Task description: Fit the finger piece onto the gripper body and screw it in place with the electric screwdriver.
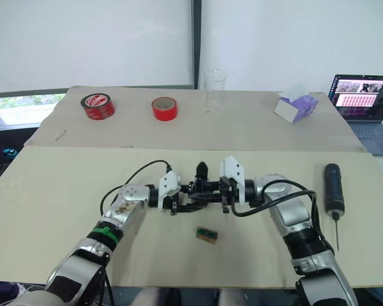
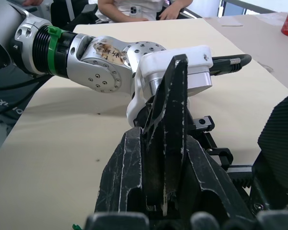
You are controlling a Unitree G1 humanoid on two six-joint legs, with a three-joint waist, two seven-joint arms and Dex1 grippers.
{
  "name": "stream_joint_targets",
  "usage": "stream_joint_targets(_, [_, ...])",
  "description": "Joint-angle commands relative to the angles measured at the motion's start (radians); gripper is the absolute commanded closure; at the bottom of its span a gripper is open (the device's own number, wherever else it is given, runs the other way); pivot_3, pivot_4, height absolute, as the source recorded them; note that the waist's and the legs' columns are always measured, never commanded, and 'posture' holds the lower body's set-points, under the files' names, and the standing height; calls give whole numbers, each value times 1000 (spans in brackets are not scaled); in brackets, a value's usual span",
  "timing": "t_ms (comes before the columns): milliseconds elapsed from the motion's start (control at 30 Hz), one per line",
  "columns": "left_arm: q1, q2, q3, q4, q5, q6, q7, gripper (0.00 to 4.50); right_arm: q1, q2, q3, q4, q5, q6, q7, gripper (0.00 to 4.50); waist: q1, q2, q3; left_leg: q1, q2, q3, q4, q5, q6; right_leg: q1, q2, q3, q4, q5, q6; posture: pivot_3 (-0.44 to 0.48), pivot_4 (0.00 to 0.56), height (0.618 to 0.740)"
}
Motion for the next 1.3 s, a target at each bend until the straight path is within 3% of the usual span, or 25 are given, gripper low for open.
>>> stream_joint_targets(33, [42, 21, -33, 23, 45, 34, -12, 2225, 7, -34, 15, 26, -37, 30, 6, 4051, 0, 0, 0, 0, 0, 0, 0, 0, 0, 0, 0, 0, 0, 0, 0, 0, 150, 740])
stream_joint_targets(1300, [55, 16, -35, 9, 42, 44, -11, 2225, -32, -42, -21, 34, -16, 48, 10, 4051, 1, 0, 0, 0, 0, 0, -1, 0, 0, -1, -1, 0, -1, 0, 0, 0, 150, 740])
